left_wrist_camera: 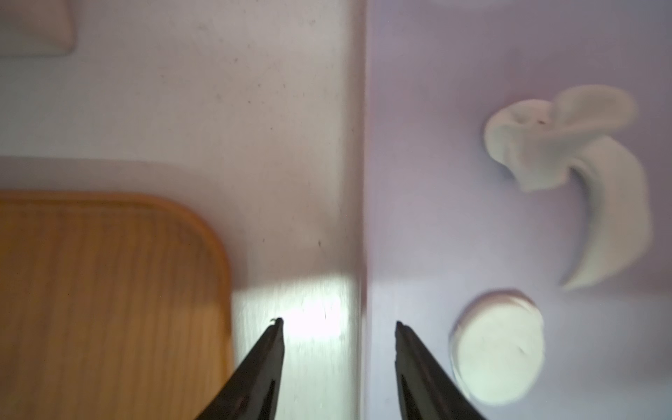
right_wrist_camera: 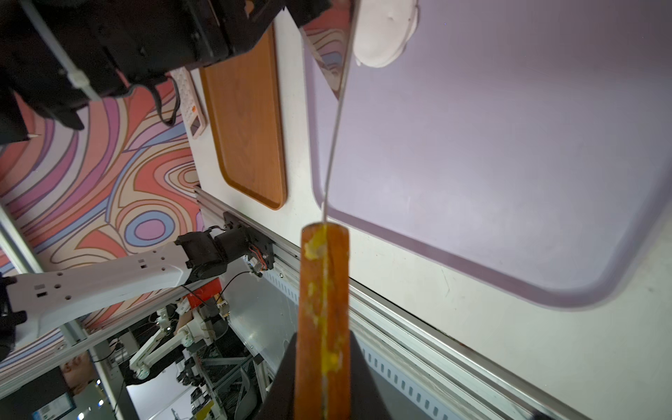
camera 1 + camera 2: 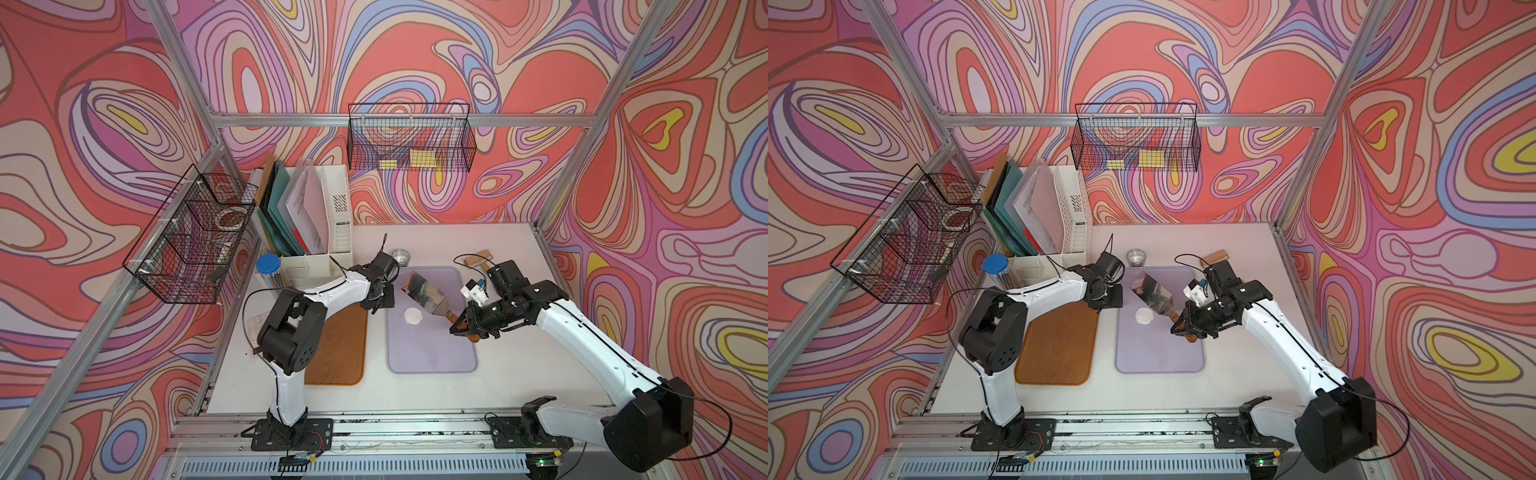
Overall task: Roll out the dumpling wrappers from the dough
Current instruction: Move the work surface to the center of the board, then adjust the spatula.
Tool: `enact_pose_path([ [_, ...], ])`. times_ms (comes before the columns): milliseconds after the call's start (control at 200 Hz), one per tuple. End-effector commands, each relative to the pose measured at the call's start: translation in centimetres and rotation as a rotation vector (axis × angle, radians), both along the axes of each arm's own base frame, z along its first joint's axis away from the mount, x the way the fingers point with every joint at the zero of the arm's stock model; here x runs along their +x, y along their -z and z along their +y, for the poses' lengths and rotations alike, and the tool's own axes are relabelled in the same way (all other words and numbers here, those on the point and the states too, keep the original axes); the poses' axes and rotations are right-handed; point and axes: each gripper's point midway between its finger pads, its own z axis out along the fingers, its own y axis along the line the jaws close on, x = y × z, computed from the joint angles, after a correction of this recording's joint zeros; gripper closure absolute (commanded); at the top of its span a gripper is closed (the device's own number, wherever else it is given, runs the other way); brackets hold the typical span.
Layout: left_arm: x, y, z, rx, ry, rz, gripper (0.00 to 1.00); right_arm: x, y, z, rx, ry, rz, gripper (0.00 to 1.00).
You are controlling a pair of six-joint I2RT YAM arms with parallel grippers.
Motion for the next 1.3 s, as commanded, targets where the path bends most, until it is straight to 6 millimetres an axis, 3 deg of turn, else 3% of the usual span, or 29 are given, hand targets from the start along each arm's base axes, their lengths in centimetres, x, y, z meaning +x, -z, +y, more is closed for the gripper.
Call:
enact_pose_path([
  [0, 0.3, -7.1, 0.5, -0.220, 0.051, -0.154, 0.31, 2.1, -1.3, 1.8, 0.206, -0.050, -0.094, 1.00],
  [140, -0.7, -12.6, -0.2, -0.502, 0.156, -0.324, 0.13, 3.2, -1.5, 3.1, 0.356, -0.066, -0.099, 1.00],
  [205, -1.0, -13.8, -0.9, -0.576, 0.208, -0.336, 0.12, 3.2, -1.8, 3.5, 0.394, -0.096, -0.105, 1.00],
  [341, 0.5, -13.3, -1.2, -0.686, 0.177, -0.256, 0.12, 3.0, -2.3, 3.7, 0.416, -0.127, -0.121, 1.00],
  [461, 2.1, -13.0, -1.7, -0.808, 0.156, -0.209, 0.18, 2.5, -2.4, 3.8, 0.446, -0.140, -0.097, 1.00],
  [581, 2.8, -13.1, -2.5, -0.868, 0.171, -0.187, 0.28, 2.2, -2.7, 3.8, 0.458, -0.149, -0.106, 1.00],
  [831, 3.4, -12.7, -3.9, -1.018, 0.159, -0.125, 0.64, 2.1, -2.0, 4.1, 0.474, -0.160, -0.082, 1.00],
  [941, 3.7, -12.5, -3.7, -1.056, 0.106, -0.120, 1.00, 2.7, -1.8, 4.2, 0.463, -0.152, -0.082, 1.00],
  [1032, 3.9, -12.0, -3.3, -1.078, 0.034, -0.121, 1.00, 3.6, -1.9, 4.3, 0.445, -0.127, -0.098, 1.00],
  [1147, 4.0, -11.4, -2.3, -1.081, -0.062, -0.137, 1.00, 4.8, -2.4, 4.1, 0.401, -0.081, -0.135, 0.79],
  [1297, 4.1, -10.6, 0.5, -1.028, -0.269, -0.200, 1.00, 6.1, -3.9, 3.3, 0.363, 0.032, -0.240, 0.47],
])
